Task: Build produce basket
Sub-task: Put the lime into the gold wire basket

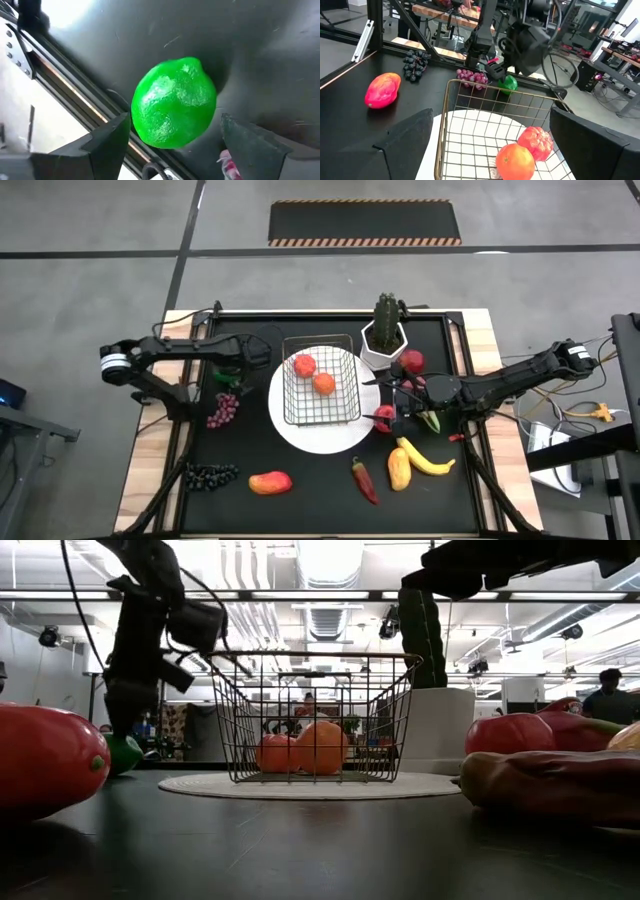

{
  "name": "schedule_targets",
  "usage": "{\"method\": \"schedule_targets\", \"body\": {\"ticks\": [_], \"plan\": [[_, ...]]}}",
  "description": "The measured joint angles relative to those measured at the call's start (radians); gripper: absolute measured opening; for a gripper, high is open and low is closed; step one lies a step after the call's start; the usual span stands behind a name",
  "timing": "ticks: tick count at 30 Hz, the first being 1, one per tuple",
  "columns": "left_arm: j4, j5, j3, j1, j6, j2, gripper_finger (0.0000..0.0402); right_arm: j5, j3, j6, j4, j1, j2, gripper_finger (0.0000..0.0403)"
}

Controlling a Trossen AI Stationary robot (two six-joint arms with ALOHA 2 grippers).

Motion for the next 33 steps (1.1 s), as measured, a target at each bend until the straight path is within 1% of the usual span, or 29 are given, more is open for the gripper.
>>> {"method": "schedule_targets", "body": {"ticks": [12, 15, 18, 21, 26, 29, 33], "plan": [[0.022, -0.046, -0.010, 0.018, 0.046, 0.138, 0.0288, 0.000, 0.000, 0.000, -0.003, 0.000, 0.000, 0.0382], [0.022, -0.054, -0.009, 0.018, 0.045, 0.153, 0.0272, 0.000, 0.000, 0.000, -0.005, 0.000, 0.000, 0.0382], [0.023, -0.053, -0.009, 0.018, 0.045, 0.153, 0.0246, 0.000, 0.000, 0.000, -0.007, 0.000, 0.000, 0.0382], [0.026, -0.048, -0.008, 0.019, 0.042, 0.143, 0.0225, 0.000, 0.001, 0.000, -0.008, 0.000, 0.000, 0.0382], [0.020, -0.032, 0.019, 0.016, 0.018, 0.102, 0.0218, 0.000, 0.001, 0.000, -0.008, 0.000, 0.000, 0.0382], [0.017, -0.038, 0.053, 0.007, 0.009, 0.047, 0.0216, 0.000, 0.001, 0.000, -0.008, 0.000, 0.000, 0.0382], [0.020, -0.059, 0.126, -0.015, -0.040, -0.056, 0.0216, 0.000, 0.001, 0.000, -0.009, 0.000, 0.000, 0.0382]]}}
